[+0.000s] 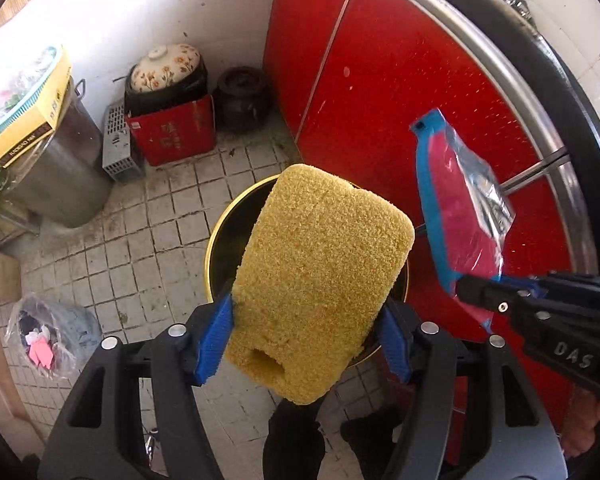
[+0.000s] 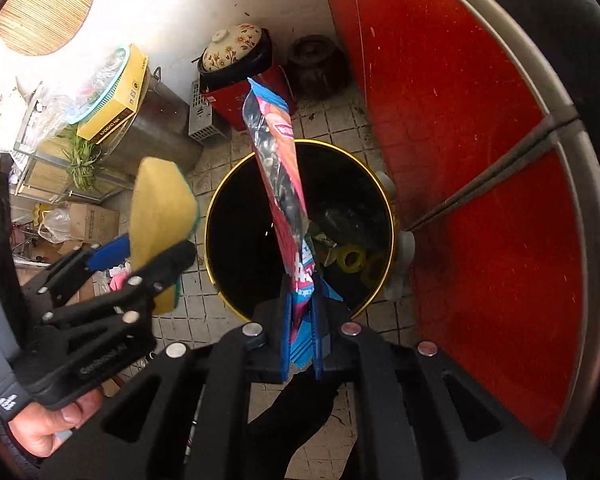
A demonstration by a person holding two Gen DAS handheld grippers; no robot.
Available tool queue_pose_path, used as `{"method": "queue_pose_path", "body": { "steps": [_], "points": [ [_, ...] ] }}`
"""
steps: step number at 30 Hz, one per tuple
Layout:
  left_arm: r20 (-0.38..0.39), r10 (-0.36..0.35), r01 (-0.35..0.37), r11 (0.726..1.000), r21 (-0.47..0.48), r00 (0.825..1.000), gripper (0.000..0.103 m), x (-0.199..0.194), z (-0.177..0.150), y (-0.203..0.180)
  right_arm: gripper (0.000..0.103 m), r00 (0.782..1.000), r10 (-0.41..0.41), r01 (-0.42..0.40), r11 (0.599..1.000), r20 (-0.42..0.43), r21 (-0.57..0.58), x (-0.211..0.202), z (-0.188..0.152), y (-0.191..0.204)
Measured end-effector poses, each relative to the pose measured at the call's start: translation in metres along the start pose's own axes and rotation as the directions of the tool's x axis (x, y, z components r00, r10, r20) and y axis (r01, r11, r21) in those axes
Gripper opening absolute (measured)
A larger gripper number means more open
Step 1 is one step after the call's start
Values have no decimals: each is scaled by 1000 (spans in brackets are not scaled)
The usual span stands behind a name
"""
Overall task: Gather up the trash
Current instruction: 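Carry sponge and wrapper over the bin and open both tools, then move both open tools back toward the countertop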
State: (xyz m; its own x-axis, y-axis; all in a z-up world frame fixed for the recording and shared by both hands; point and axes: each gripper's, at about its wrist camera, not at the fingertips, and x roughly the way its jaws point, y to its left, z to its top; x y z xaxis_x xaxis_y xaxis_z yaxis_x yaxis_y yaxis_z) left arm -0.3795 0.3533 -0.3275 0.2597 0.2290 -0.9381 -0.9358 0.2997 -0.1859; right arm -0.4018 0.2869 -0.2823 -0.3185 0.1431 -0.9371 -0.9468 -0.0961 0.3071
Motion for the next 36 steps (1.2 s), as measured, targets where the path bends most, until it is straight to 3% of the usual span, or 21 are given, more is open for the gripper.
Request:
{"method": "queue_pose_path", "body": {
  "steps": [3,4,5,7,14,17,22,25,28,30,33,36],
  "points": [
    [1,-1,1,1000,29,1000,67,4,1,-2,10,1000,-2,2,1000,-1,-6,3,8,0],
    [-4,0,1,999,36,1000,72,6,1,-1,20,1000,-5,5,1000,-6,-7,4,9,-1],
    [-12,5,-5,999,43,1000,81,8,2,-2,47,1000,-5,5,1000,-15,-3,5,12,-4],
    [-16,27,-27,999,38,999,86,11,3,2,70,1000,-3,3,1000,10,9,0,14,-4],
    [-6,34,-33,998,53,999,89,-7,1,6,70,999,0,0,1000,42,-7,-26,14,-7],
    [11,42,-43,995,86,999,89,-32,2,-1,70,997,19,-18,1000,76,-4,-58,8,-7],
    [68,56,-68,980,188,996,89,-98,6,-41,75,975,20,-24,1000,220,12,-170,-29,-20],
    [92,-8,-17,964,265,996,91,-138,12,-86,78,946,-65,44,996,318,73,-238,-66,-45],
    [100,-107,59,918,393,989,92,-169,13,-154,78,898,-204,131,970,391,206,-301,-114,-85],
    [84,-162,103,873,476,983,92,-180,10,-203,78,861,-301,162,927,410,339,-339,-152,-118],
    [28,-279,204,764,612,960,92,-197,-2,-285,78,806,-430,170,827,408,536,-385,-214,-163],
    [-68,-362,289,603,743,930,92,-212,-30,-370,78,748,-557,172,687,360,706,-419,-282,-193]
  ]
}}
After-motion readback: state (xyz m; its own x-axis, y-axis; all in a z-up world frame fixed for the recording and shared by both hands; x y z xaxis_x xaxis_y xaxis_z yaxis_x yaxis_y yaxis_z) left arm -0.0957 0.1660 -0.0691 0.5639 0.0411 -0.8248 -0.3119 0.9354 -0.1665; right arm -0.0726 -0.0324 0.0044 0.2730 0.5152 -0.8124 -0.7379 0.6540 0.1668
